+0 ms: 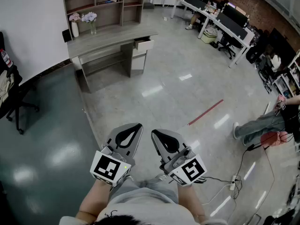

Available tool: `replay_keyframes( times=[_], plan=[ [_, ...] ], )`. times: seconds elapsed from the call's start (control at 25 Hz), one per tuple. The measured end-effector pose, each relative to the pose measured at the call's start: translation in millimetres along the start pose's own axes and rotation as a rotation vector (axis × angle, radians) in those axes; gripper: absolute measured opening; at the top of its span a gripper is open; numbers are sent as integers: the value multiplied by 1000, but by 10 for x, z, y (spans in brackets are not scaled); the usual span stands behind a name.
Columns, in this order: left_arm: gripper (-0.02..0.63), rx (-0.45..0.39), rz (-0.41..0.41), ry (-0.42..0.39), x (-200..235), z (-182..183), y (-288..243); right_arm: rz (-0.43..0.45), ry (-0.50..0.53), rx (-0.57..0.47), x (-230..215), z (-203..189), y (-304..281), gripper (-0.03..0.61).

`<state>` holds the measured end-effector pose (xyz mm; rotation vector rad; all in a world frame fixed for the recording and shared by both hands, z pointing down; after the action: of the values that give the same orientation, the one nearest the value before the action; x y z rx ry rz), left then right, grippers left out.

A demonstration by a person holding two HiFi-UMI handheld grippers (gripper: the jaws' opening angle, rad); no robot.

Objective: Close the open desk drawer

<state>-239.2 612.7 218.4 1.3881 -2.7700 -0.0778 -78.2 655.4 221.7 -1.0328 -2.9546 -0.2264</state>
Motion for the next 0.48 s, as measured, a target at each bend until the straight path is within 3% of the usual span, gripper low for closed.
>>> replay_keyframes(
  times=[0.48],
  plan=[
    [11,-21,-8,-25,-105,26,18,-3,13,-22,47,66,118,8]
  ],
)
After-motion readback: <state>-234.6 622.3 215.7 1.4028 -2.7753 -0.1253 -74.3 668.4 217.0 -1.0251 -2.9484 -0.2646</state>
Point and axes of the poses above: the fingertips, and each gripper's own axes: y backward along the fingers, x to its left, z out of its top, the point moved 9 cm from there along y, backward along the fingers, and after that the axes turned 3 degrees about -x, right-handed, at the moved point
